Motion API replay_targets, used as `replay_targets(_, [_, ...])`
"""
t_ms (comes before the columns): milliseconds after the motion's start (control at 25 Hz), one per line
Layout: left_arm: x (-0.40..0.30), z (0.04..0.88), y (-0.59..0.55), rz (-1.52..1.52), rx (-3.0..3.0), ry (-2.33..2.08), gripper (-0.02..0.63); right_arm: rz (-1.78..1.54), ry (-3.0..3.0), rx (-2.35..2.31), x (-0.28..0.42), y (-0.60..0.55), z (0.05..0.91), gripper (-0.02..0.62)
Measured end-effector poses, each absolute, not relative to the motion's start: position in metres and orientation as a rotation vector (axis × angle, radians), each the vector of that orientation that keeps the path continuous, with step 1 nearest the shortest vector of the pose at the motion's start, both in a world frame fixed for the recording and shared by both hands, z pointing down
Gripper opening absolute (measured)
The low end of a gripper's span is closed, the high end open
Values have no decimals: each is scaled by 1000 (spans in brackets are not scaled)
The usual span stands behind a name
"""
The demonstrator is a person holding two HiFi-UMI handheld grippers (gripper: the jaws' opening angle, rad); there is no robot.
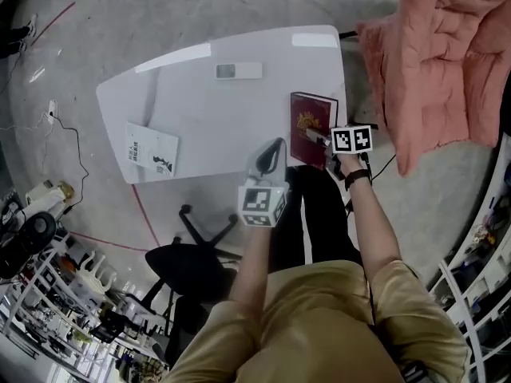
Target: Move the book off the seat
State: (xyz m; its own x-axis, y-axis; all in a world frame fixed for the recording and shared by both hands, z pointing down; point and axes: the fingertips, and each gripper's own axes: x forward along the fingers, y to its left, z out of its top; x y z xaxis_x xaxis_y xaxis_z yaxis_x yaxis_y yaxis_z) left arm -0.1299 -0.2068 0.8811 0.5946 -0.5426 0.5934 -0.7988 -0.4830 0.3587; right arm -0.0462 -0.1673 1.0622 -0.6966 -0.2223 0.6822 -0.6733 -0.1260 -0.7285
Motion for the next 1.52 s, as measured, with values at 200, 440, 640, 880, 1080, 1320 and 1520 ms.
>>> replay_targets(200, [-133,893,-201,546,2176,-1060,2,1889,-1838,995,-38,-182,1081,235])
replay_targets(440, [-139,893,-193,514,2165,-1067,2,1692,-1785,1108,-20,-180,1103,389])
replay_targets(640, [-151,888,-203,493,2152,-1096,2,1463,-1749,1209,-1,-192,1103,523])
replay_targets(880, [-158,861,-208,458,2118,-1172,2,1224,-1811,1302,0,-205,1040,522])
replay_targets(1080, [-160,814,-220,446,2145,-1226,2,1037,-1971,1350,-22,-230,937,390])
replay_targets(1320, [-161,726,-232,385,2217,-1284,2,894,-2131,1465,-38,-246,791,227])
replay_targets(1520, [-156,655,-228,294,2272,-1334,2,785,-2269,1512,-47,-238,688,127])
